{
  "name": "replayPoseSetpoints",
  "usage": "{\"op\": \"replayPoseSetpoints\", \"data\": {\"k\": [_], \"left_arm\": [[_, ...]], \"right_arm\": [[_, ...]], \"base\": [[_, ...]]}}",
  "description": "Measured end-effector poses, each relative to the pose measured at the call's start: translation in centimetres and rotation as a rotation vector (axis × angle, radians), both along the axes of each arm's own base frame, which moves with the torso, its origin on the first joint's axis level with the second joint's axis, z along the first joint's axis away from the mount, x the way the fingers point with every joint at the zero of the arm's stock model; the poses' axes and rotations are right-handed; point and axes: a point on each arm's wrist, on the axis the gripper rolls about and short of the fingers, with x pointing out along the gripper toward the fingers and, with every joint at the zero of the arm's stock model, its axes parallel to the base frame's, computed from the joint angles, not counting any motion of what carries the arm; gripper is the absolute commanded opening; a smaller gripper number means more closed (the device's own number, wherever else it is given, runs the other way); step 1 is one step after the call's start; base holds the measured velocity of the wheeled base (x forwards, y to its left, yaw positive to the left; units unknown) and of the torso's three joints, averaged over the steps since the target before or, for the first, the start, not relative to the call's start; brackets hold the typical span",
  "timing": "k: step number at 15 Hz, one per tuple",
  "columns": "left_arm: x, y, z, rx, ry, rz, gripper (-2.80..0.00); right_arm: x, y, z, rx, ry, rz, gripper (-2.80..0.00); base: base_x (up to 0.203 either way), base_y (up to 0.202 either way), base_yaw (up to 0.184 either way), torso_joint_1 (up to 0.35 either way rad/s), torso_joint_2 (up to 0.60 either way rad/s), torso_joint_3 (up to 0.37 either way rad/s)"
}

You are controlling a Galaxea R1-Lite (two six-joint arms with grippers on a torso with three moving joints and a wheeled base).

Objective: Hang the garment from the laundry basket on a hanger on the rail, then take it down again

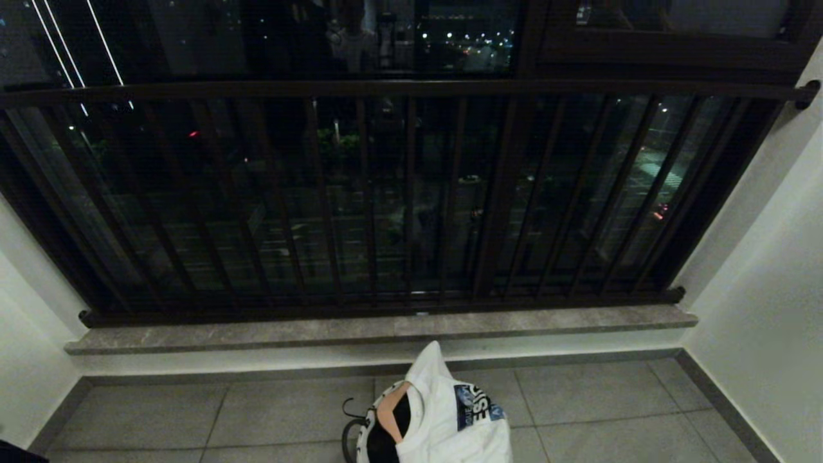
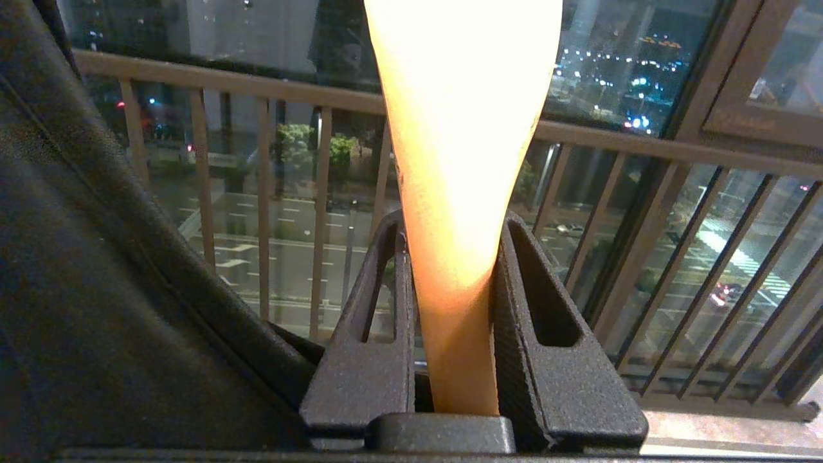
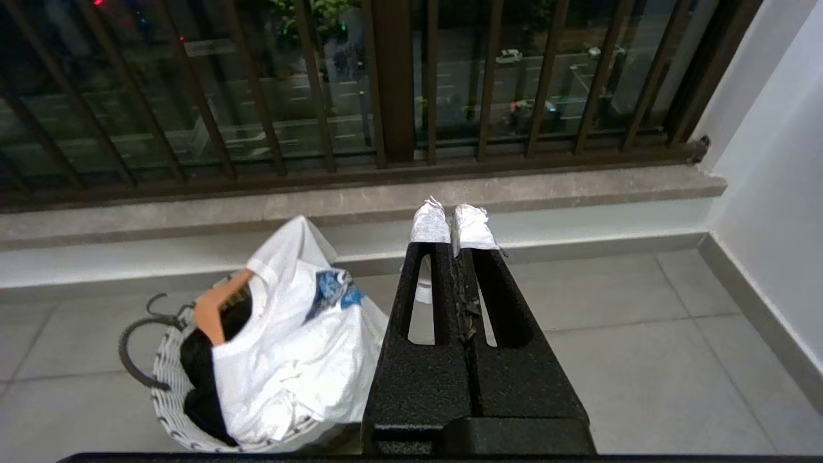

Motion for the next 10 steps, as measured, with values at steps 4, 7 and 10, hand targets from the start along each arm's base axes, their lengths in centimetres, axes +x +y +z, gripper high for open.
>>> {"op": "replayPoseSetpoints", "data": {"k": [4,7,10], "left_arm": [[0.15,-0.02,-0.14,-0.002,0.007,-0.001,-2.80],[0.20,-0.03,-0.06,-0.008,0.007,0.000,-2.80],[0.23,-0.03,0.03,-0.016,0.006,0.000,-2.80]], "right_arm": [[0.00,0.00,0.00,-0.001,0.000,0.000,-2.80],[0.00,0.00,0.00,-0.001,0.000,0.000,-2.80],[0.00,0.00,0.00,-0.001,0.000,0.000,-2.80]], "base": [[0.000,0.000,0.000,0.288,-0.59,-0.299],[0.000,0.000,0.000,0.269,-0.55,-0.283],[0.000,0.000,0.000,0.193,-0.38,-0.191]]}}
